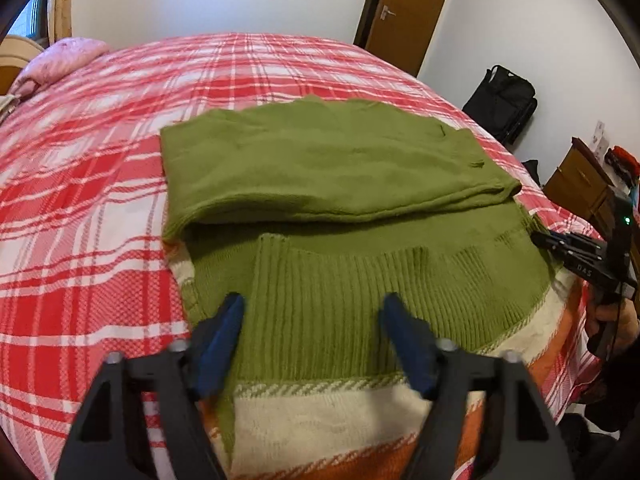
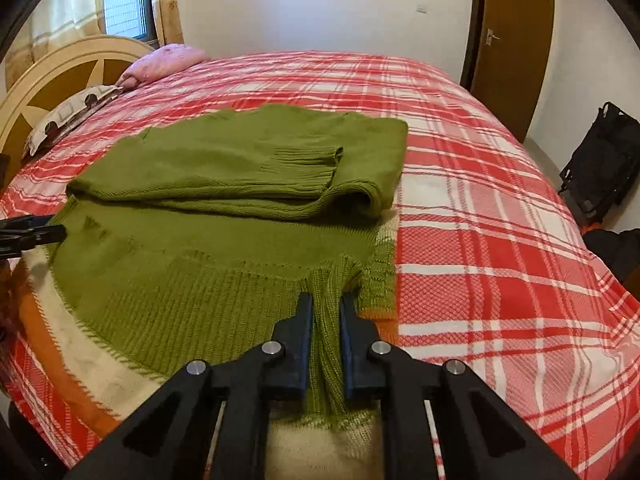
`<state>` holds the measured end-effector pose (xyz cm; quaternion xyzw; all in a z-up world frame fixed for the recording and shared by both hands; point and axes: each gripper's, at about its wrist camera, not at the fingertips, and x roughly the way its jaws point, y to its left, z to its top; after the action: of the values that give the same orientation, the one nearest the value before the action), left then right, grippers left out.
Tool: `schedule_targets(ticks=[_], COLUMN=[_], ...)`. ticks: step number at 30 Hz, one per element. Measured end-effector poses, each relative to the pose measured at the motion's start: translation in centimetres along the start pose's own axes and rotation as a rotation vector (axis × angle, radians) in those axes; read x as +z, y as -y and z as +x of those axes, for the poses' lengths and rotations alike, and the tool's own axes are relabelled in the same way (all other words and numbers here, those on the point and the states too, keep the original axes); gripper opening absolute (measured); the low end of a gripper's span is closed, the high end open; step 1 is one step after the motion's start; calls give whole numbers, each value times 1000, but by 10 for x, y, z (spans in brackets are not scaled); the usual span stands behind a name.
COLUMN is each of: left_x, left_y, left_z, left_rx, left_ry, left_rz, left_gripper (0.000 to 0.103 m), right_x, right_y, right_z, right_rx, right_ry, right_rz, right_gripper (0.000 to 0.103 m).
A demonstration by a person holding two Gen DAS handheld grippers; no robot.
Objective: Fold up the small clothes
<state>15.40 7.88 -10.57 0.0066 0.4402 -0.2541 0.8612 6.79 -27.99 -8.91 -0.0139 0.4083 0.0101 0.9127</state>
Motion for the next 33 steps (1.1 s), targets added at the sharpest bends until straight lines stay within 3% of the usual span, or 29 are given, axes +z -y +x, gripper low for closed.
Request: schedule_targets(ticks=[4, 6, 8, 11, 18, 23, 27, 33], left_x=[2, 3, 2, -1, 4, 31, 63, 121], left_y=[-2, -5, -7, -5, 1, 1, -5, -25], left_z=[2, 3, 4, 0, -34, -57, -57, -30], left_rx=[-5, -2, 15, 36, 28, 23, 55, 121], left_ry=[0, -9, -8, 2, 89, 168, 216, 231], left_rz=[-10, -21, -26, -34, -61, -95, -117, -182], left_gripper=[47, 30, 20, 12, 10, 10, 10, 10], right_x=[-3, -3, -4, -3, 23, 62, 104, 170], right_y=[-1, 0, 0, 0, -8, -16, -24, -14], right_z=[-11, -12, -6, -4, -56, -75, -60, -6], right_rx=[37, 43, 24, 16, 40, 47, -6, -53], right_ry=[34, 42, 26, 21, 150, 228, 250, 250], right_rz=[44, 68, 80, 96, 60, 10, -67, -67], right_gripper=[10, 10, 10, 9, 8, 8, 8, 8])
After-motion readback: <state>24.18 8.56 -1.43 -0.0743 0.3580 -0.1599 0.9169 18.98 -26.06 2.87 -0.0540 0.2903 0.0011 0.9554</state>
